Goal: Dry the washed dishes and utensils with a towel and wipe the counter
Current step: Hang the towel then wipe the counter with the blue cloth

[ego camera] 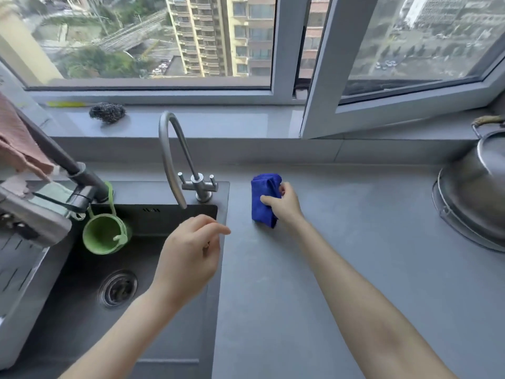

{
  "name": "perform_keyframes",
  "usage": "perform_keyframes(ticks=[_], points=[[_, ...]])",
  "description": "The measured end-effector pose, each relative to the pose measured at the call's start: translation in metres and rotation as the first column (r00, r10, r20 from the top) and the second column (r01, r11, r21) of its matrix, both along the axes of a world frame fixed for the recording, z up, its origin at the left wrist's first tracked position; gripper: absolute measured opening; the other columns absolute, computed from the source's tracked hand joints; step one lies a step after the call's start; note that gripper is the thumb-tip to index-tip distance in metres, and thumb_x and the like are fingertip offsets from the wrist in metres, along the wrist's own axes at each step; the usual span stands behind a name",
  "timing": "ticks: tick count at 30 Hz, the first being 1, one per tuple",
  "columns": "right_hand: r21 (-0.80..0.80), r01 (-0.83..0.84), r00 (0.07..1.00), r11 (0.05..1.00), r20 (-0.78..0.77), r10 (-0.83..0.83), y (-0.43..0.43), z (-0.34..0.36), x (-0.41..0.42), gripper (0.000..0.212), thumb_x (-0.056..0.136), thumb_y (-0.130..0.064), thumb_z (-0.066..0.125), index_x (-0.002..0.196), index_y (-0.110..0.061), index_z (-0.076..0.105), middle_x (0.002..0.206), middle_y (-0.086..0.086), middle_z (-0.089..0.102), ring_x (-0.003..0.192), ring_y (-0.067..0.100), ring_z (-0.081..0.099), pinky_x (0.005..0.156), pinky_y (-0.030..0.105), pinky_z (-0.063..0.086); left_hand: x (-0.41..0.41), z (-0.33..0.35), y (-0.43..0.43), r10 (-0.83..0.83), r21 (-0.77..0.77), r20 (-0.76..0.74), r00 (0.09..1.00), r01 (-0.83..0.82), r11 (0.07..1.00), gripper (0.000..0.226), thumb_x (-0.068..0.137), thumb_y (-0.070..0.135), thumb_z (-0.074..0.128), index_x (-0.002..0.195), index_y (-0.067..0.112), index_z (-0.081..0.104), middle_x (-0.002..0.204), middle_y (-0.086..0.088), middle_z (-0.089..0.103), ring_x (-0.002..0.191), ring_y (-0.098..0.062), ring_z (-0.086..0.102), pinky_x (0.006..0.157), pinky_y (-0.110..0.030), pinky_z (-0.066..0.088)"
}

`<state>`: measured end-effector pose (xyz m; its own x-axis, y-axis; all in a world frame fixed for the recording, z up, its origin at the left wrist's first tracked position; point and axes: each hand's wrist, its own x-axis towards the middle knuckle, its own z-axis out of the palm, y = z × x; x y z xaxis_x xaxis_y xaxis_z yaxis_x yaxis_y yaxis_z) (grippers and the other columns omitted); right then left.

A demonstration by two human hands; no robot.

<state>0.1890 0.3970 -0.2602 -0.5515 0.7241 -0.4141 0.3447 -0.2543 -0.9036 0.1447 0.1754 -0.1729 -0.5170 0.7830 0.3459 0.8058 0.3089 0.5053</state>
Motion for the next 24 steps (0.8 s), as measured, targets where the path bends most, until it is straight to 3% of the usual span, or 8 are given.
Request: perform_keyframes(ticks=[2,5,9,13,16,19,22,24], points=[[-0.104,0.042,0.995,0.994,-0.087,-0.051,-0.014,0.016,0.046,0.035,0.082,-0.001,0.063,0.109,-0.011,0.044,0.103,0.003,0.055,0.083,0.019,0.059,0.064,0.030,0.049,0.004,-0.008,0.001,0.024,-0.011,0.076,0.997,-0.023,1.000,0.020,0.078,0.002,0.054,0.083,0.011,0.072,0.080,0.004,0.063,0.061,-0.014,0.053,0.058,-0.027,0.045],[-0.058,0.153,0.988,0.986,-0.005,-0.154,-0.031,0.026,0.135,0.042,0.083,0.000,0.064,0.115,-0.014,0.041,0.106,0.004,0.057,0.088,0.020,0.062,0.070,0.035,0.053,0.015,-0.023,-0.001,0.050,-0.041,0.201,0.978,-0.043,0.998,0.021,0.082,-0.005,0.058,0.087,0.011,0.071,0.083,0.006,0.063,0.064,-0.010,0.056,0.061,-0.018,0.044],[0.419,0.309,0.821,0.854,0.337,-0.462,-0.051,0.032,0.258,0.035,0.084,-0.008,0.062,0.110,-0.014,0.039,0.096,0.008,0.059,0.083,0.031,0.058,0.073,0.039,0.046,0.040,-0.045,-0.011,0.029,-0.108,0.272,0.962,0.000,0.994,0.024,0.082,-0.005,0.057,0.087,0.013,0.072,0.088,0.006,0.065,0.066,-0.004,0.056,0.064,-0.013,0.039],[0.749,0.099,0.538,0.656,0.514,-0.668,-0.058,0.035,0.348,0.034,0.086,-0.007,0.060,0.114,-0.005,0.040,0.083,0.019,0.060,0.076,0.042,0.060,0.063,0.039,0.041,0.063,-0.061,-0.015,-0.035,-0.143,0.290,0.956,0.080,0.987,0.025,0.081,-0.005,0.056,0.086,0.013,0.072,0.088,0.002,0.066,0.074,-0.015,0.059,0.069,-0.022,0.046],[0.674,-0.095,0.417,0.733,0.695,-0.585,-0.054,0.016,0.393,0.043,0.089,-0.019,0.059,0.125,-0.006,0.039,0.095,0.022,0.064,0.083,0.041,0.062,0.065,0.036,0.039,0.076,-0.067,-0.016,-0.057,-0.149,0.307,0.950,0.107,0.983,0.025,0.081,-0.004,0.056,0.085,0.014,0.072,0.088,0.002,0.065,0.080,-0.017,0.061,0.075,-0.030,0.049],[0.480,-0.300,0.356,0.825,0.858,-0.370,-0.046,-0.017,0.426,0.063,0.088,-0.036,0.056,0.144,-0.020,0.031,0.127,0.013,0.057,0.109,0.034,0.055,0.084,0.039,0.041,0.080,-0.072,-0.024,-0.044,-0.152,0.292,0.955,0.092,0.984,0.023,0.081,-0.004,0.057,0.085,0.013,0.072,0.088,0.001,0.064,0.079,-0.016,0.059,0.075,-0.031,0.048],[0.537,-0.258,0.413,0.803,0.813,-0.410,-0.045,-0.043,0.426,0.062,0.089,-0.035,0.056,0.145,-0.018,0.033,0.146,0.011,0.039,0.124,0.036,0.039,0.097,0.050,0.036,0.071,-0.079,-0.044,0.026,-0.170,0.271,0.962,0.022,0.985,0.023,0.081,-0.004,0.057,0.086,0.012,0.072,0.088,0.002,0.063,0.078,-0.017,0.058,0.073,-0.030,0.045],[0.562,-0.212,0.374,0.800,0.803,-0.465,-0.054,-0.053,0.404,0.065,0.091,-0.041,0.054,0.148,-0.020,0.030,0.152,0.011,0.030,0.133,0.039,0.030,0.106,0.057,0.025,0.061,-0.085,-0.061,0.099,-0.205,0.268,0.958,-0.043,0.978,0.023,0.082,-0.003,0.055,0.087,0.013,0.072,0.090,0.002,0.062,0.079,-0.017,0.057,0.073,-0.028,0.041]])
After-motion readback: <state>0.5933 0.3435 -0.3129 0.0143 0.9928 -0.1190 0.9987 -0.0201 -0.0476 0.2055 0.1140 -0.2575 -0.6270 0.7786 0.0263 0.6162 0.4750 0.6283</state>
